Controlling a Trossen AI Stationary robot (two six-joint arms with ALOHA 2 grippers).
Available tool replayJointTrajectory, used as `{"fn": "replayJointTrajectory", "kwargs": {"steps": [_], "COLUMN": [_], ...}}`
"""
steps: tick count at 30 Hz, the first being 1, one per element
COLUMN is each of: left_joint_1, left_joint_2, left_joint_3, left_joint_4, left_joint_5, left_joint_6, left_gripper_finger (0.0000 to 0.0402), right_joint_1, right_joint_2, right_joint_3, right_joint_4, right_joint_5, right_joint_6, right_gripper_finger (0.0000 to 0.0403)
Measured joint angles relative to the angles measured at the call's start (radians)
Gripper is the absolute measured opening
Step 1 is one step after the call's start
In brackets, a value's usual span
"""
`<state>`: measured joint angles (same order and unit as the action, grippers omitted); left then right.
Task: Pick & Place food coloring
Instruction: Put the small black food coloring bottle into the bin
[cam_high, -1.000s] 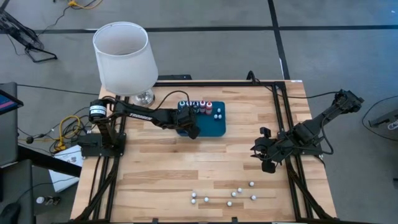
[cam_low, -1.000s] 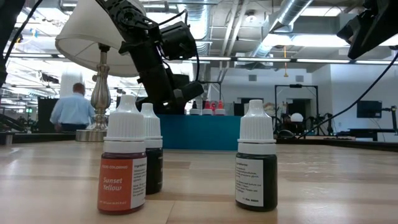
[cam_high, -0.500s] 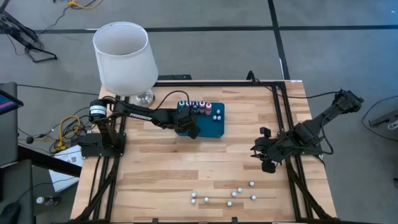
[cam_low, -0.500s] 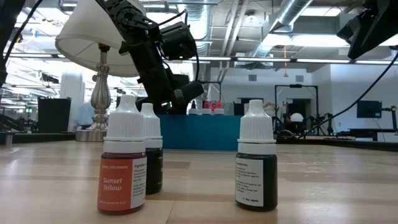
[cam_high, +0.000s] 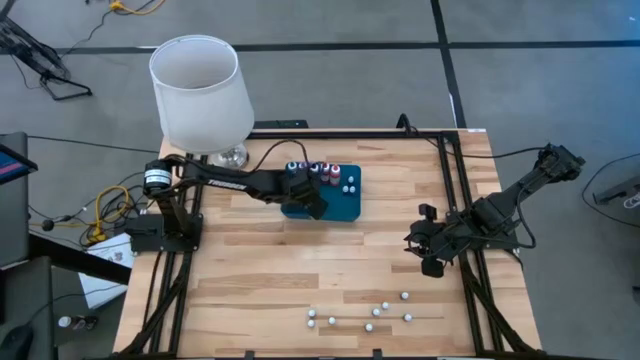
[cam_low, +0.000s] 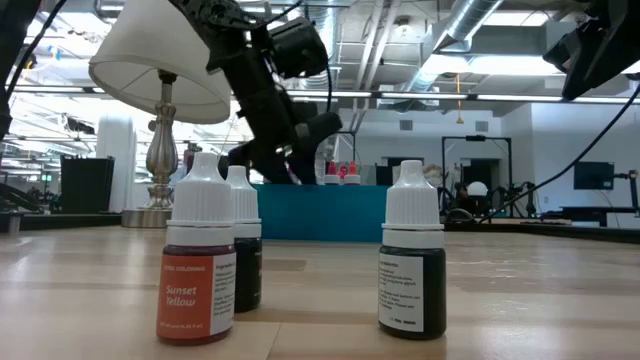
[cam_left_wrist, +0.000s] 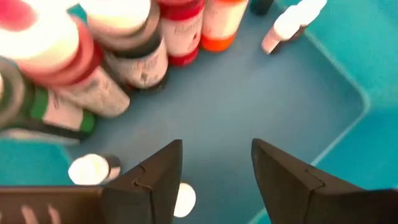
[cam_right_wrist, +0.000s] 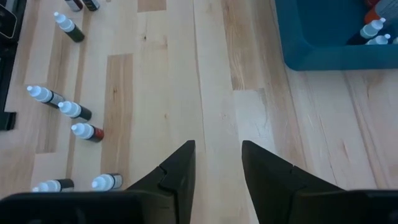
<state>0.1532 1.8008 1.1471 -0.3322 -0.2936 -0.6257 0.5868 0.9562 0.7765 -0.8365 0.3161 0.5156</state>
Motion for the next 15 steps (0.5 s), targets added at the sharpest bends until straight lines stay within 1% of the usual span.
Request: {"fn": "replayJointTrajectory", "kwargs": {"steps": [4, 9, 12, 15], "left_joint_1": [0.000, -0.010, -0.026, -0.056], "left_joint_2": [0.000, 0.000, 0.000, 0.000], "left_joint_3": [0.066, 0.202, 0.310, 0.408], "left_joint_4": [-0.075, -0.187, -0.241, -0.278], "left_joint_5": [-0.002, 0.017, 0.069, 0.158], "left_joint_6": [0.041, 0.123, 0.214, 0.327], "left_gripper_finger": [0.0183, 0.0182, 0.0182, 0.0182], "right_joint_1": [0.000, 0.000, 0.000, 0.000], "right_joint_2": [0.000, 0.000, 0.000, 0.000], "right_joint_3": [0.000, 0.000, 0.000, 0.000], "right_joint_4": [0.000, 0.000, 0.000, 0.000], "right_joint_5": [0.000, 0.000, -0.003, -0.005], "right_joint_6": [0.000, 0.000, 0.000, 0.000], "right_gripper_finger": [0.0120, 0.0120, 0.0120, 0.0120]}}
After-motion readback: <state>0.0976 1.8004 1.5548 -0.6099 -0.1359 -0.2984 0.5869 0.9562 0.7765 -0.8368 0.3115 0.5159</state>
